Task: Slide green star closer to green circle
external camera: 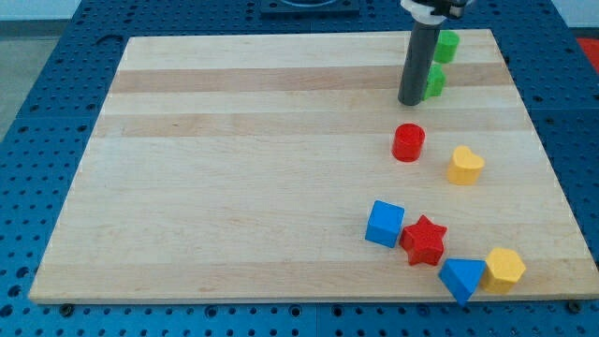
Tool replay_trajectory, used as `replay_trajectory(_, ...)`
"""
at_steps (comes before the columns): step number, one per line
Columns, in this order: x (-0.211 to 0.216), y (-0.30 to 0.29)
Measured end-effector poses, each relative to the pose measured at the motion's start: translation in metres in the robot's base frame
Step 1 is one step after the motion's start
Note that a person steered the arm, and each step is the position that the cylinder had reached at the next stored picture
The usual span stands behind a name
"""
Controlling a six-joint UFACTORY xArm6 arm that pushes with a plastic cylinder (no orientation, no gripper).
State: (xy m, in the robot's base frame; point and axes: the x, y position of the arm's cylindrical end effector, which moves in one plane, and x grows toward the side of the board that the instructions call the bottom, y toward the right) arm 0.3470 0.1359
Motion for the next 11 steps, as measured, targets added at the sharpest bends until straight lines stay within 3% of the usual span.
replay_trajectory(3,-0.006,0.008)
replay_trajectory(5,-0.040,0.054)
replay_trajectory(8,-0.001,0.059)
replay_trajectory(11,-0.038,0.072)
